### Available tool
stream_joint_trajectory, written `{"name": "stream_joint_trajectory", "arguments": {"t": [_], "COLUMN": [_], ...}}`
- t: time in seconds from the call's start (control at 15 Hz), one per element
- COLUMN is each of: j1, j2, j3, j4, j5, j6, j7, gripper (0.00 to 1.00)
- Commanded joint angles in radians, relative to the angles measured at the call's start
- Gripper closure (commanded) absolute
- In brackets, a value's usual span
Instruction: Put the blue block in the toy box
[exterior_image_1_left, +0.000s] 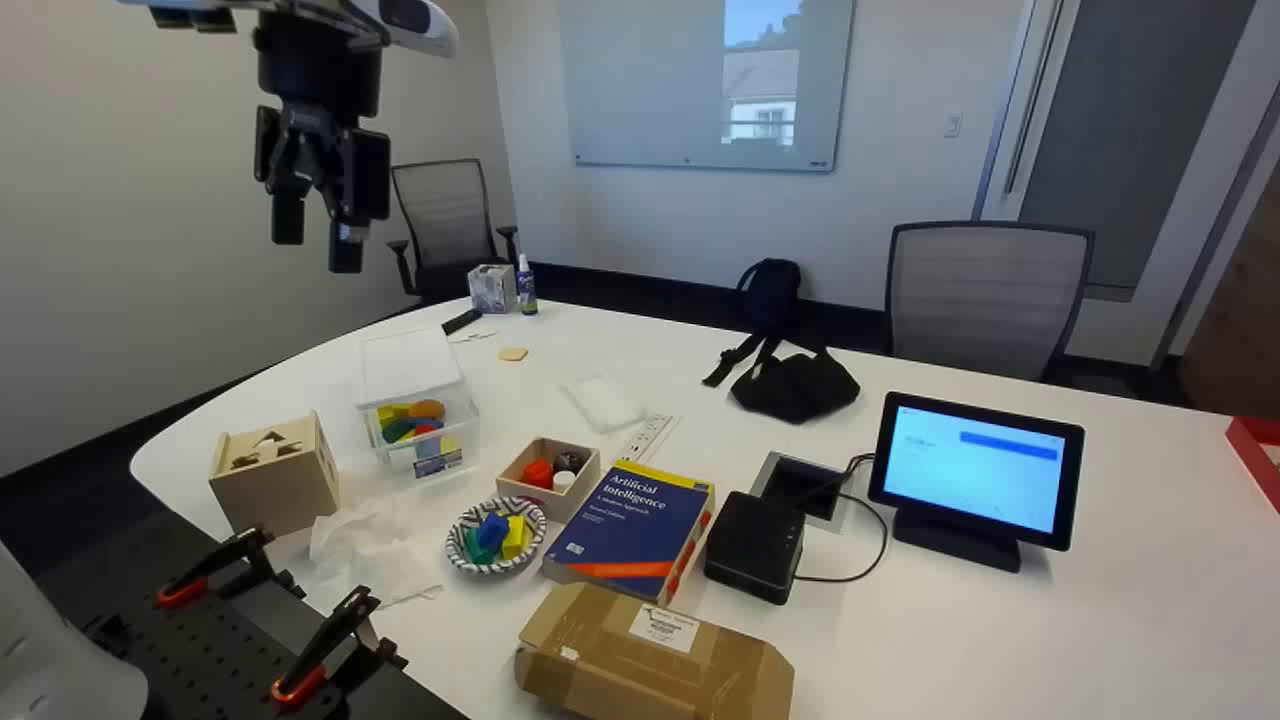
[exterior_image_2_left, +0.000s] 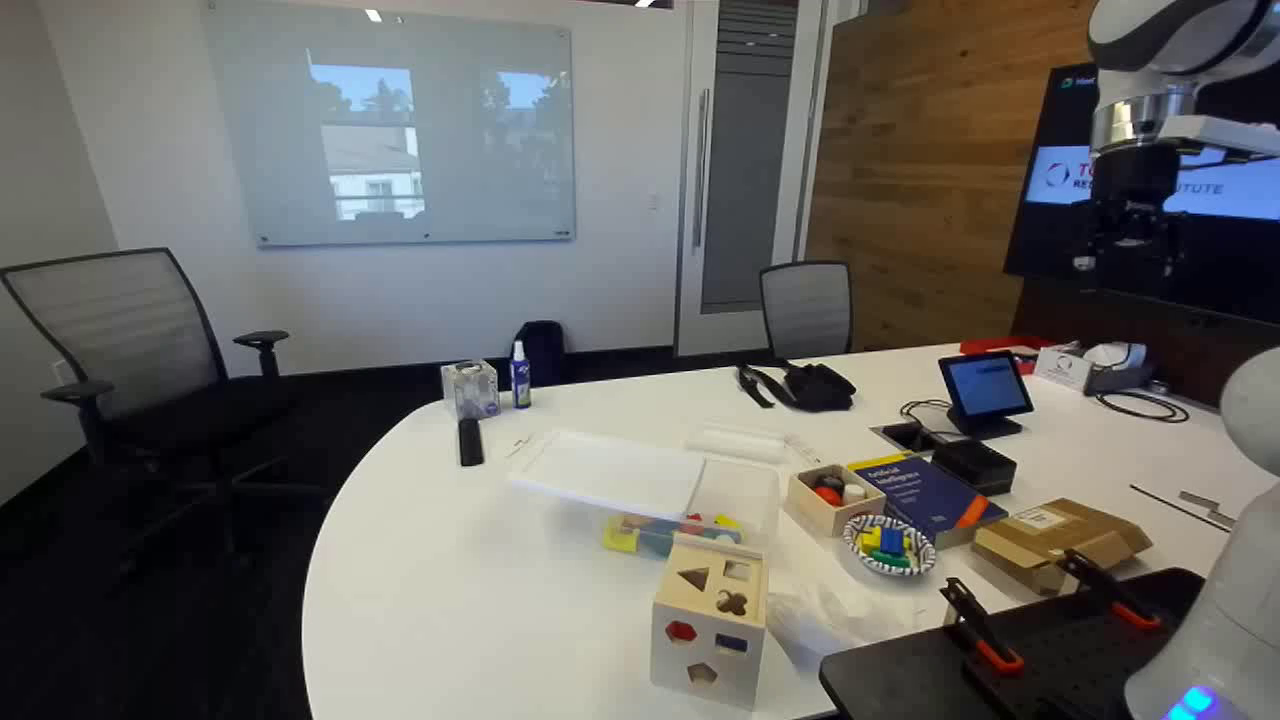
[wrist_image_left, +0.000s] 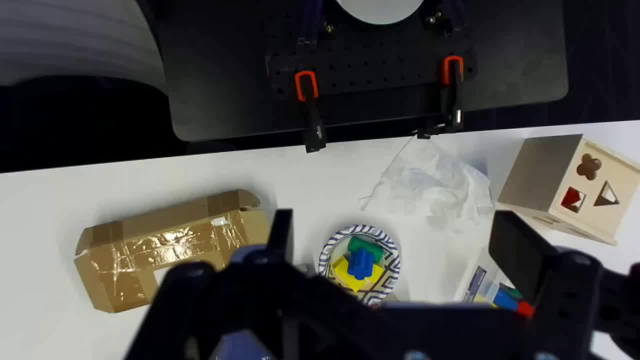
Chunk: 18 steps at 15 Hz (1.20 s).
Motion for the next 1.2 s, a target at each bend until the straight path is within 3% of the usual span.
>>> {"name": "stream_joint_trajectory", "arguments": {"t": [0.0,0.4,0.8,1.13], "j1": [-0.009,-0.003,0.041,0.042], "j2": [0.002,0.024,0.311,0.573], "j3": [0.007,0.004,0.042,0.079], "j4": [0.001,0.019,0.172,0.344], "j5": [0.003,0.032,0.271,0.385], "j6": [-0.001,0.003,0.024,0.035], "j7": [-0.004,0.007,0.105,0.142], "gripper": [0.0,0.0,0.0,0.0]}}
